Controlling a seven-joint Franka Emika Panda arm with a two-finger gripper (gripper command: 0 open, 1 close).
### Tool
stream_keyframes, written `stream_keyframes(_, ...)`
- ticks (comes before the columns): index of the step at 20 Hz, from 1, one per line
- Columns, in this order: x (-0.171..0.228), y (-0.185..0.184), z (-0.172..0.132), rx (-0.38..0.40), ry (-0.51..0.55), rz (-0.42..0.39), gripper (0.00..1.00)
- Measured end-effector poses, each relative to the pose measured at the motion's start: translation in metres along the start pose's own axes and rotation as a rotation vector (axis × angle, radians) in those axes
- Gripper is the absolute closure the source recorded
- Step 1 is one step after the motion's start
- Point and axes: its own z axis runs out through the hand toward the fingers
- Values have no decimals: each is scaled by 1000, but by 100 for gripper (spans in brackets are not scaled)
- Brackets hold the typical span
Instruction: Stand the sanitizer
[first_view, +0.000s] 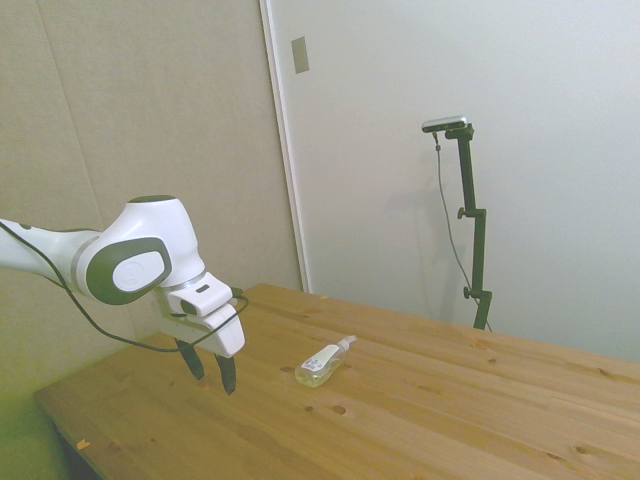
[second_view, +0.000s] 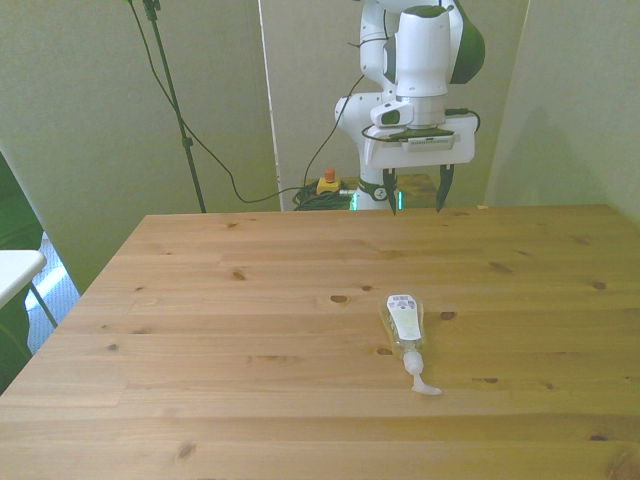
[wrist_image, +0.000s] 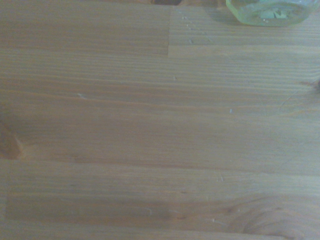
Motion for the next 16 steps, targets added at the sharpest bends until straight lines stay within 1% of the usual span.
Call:
stream_keyframes(4,1,-1,2,-15,12,29,0)
stream_keyframes(7,18,-9,-3,-22,37,41,0)
stream_keyframes(10,54,-19,-7,-32,62,56,0)
stream_keyframes(12,84,-28,-7,-35,76,72,0)
stream_keyframes(16,146,-55,-8,-14,100,104,0)
